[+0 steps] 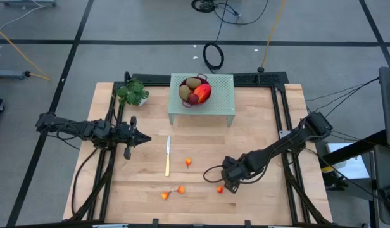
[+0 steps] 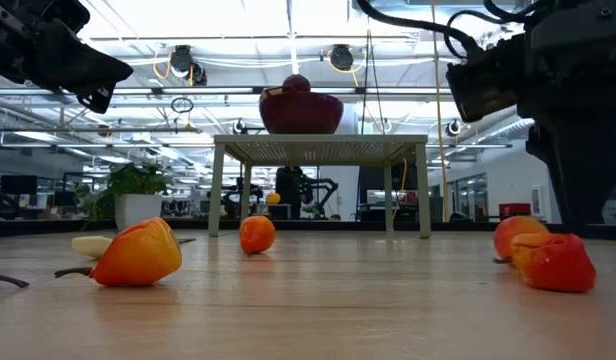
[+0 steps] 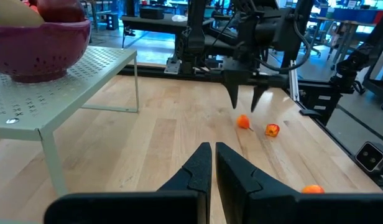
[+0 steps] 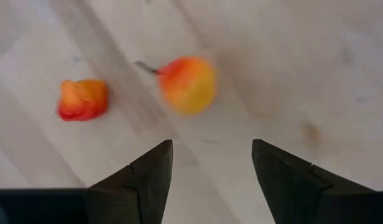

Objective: Pick & Place Fruit
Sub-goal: Put the pear into the strainer bowl on the shelf

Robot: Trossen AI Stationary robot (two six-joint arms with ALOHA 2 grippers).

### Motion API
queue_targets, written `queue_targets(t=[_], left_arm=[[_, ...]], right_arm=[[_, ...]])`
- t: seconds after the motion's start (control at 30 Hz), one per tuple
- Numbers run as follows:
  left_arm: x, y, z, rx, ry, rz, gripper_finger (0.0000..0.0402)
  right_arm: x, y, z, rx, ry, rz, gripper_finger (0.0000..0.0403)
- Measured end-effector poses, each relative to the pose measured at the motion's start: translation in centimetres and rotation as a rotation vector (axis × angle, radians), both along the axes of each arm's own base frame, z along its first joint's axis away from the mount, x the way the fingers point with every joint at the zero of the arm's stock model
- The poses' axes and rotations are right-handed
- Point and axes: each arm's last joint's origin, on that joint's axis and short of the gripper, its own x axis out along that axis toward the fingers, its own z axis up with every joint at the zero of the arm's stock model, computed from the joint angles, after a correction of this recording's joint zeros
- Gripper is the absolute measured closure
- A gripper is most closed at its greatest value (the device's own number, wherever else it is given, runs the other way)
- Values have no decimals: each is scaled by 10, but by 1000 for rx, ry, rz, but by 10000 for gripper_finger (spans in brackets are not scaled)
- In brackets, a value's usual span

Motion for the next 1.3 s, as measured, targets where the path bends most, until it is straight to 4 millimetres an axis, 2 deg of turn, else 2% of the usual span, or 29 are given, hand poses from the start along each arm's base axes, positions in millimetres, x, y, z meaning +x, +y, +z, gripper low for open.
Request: queue_targets(t=[0.17,0.43,0.57,0.97,1.3], left_arm=[[0,0,0,0,0,0,380],[0,0,0,0,-3,0,380],[0,0,1,1,-5,8,380],[0,1,1,-13,-5,53,380],[0,1,0,-10,-4,53,380]], right_arm=[[-6,-3,13,-62,-55,85,190],[3,2,25,-133,-270,561,190],[6,3,26,-171,-318,693,190],[7,3,26,-175,-328,647,190],[15,8,8,-182,-298,661,190]])
